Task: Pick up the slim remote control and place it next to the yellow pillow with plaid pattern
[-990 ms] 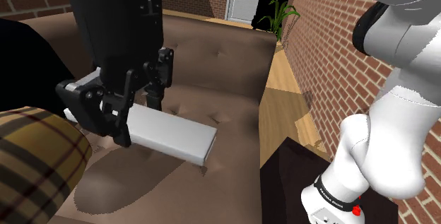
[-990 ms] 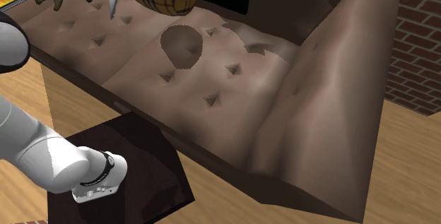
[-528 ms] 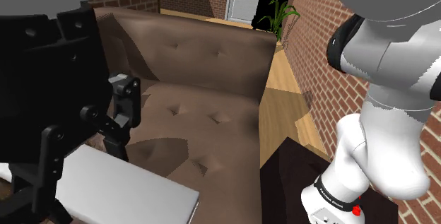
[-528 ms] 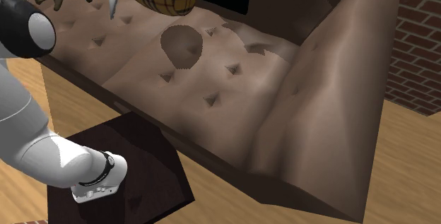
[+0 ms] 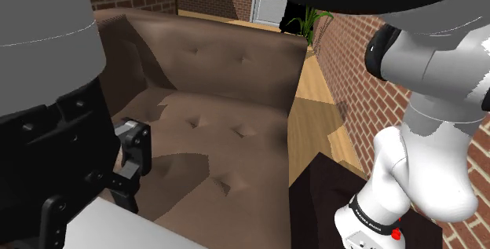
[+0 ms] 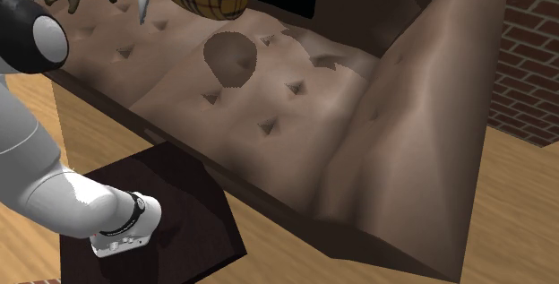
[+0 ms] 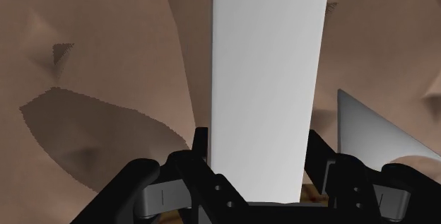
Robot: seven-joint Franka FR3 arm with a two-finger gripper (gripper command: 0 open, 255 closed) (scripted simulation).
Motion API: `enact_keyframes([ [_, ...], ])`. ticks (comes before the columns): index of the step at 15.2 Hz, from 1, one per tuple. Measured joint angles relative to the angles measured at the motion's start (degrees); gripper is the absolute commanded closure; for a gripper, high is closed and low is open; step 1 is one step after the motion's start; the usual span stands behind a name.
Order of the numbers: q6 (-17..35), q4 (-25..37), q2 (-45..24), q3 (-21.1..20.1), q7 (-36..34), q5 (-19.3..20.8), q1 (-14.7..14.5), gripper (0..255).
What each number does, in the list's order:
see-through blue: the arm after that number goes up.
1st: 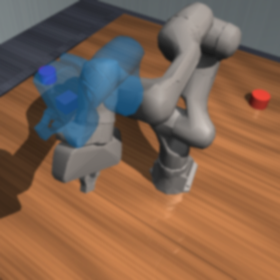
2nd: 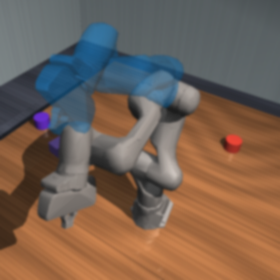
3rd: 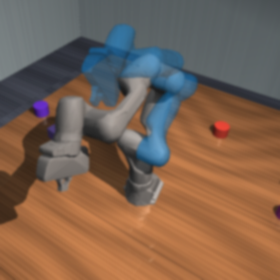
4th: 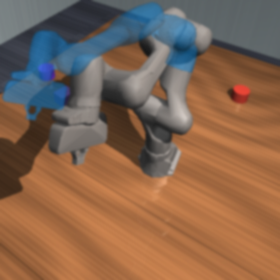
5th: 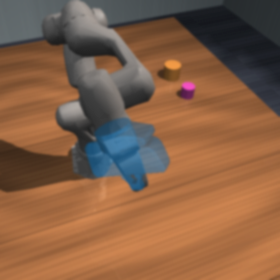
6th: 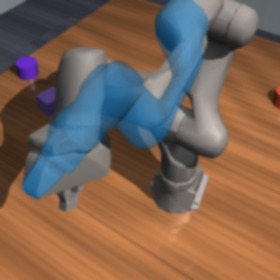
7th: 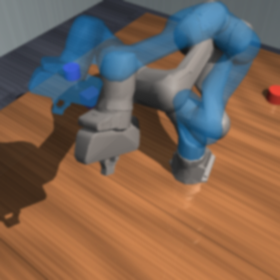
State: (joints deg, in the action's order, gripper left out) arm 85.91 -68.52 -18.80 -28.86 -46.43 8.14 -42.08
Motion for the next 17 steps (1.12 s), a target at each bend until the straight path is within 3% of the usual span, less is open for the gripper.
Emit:
enact_keyframes([
  [17, 14.8, -18.0, 3.5, 0.3, 0.4, -1.6, 2.4, 255],
])
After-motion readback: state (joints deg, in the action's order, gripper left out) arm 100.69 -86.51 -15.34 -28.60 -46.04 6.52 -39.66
